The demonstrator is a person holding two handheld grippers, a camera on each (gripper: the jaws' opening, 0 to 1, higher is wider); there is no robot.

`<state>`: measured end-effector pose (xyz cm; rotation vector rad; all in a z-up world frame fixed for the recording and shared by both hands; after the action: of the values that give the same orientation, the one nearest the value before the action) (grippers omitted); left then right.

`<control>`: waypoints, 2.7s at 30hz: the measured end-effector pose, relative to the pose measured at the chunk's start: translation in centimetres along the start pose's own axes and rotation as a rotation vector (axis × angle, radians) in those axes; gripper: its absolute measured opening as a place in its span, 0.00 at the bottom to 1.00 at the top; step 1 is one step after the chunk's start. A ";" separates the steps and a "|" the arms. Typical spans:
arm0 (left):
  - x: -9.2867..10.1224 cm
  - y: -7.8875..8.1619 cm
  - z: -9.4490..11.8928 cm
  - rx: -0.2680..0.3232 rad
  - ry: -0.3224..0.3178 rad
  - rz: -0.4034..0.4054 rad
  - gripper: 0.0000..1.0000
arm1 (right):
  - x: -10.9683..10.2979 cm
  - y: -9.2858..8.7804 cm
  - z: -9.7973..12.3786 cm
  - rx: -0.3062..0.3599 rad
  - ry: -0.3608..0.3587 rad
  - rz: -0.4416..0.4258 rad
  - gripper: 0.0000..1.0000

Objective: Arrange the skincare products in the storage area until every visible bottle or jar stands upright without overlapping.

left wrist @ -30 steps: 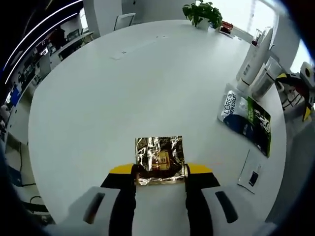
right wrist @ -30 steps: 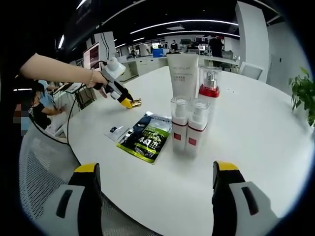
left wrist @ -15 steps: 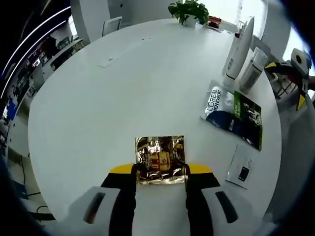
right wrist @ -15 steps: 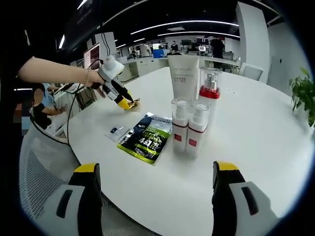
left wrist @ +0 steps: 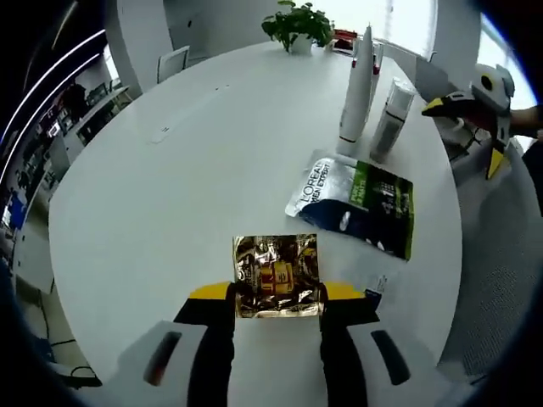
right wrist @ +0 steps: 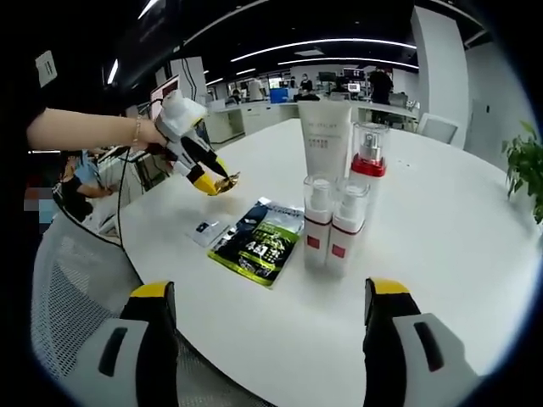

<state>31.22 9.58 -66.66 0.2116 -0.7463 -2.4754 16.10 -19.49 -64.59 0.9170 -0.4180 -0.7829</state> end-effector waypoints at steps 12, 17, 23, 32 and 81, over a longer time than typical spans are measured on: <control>3.9 0.7 2.2 0.032 0.005 -0.075 0.35 | -0.7 0.4 0.1 0.025 0.031 0.036 0.90; 6.0 1.3 3.5 0.043 0.007 -0.106 0.35 | -0.9 0.4 0.1 0.032 0.048 0.052 0.82; 8.2 1.6 4.3 0.061 0.003 -0.130 0.35 | -1.6 0.6 0.2 0.036 0.083 0.070 0.78; 10.4 0.6 4.7 0.027 0.013 -0.210 0.35 | -2.8 1.4 0.0 0.031 0.140 0.120 0.69; 16.4 2.3 5.7 0.078 0.015 -0.292 0.38 | -6.2 6.4 -6.3 0.176 0.399 -0.389 0.01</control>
<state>16.80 1.78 -60.55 0.3924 -0.8583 -2.7166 18.66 -9.04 -62.74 1.3115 0.0481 -0.8970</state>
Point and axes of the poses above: the point that each gripper's makers call its tool centre point, and the gripper's own axes: z roughly backward along the fingers, x roughly to its right, y roughly out of its top, the point moved 7 cm from there along z, roughly backward along the fingers, and after that the axes turned 6 degrees about z, right-handed, at the moved point
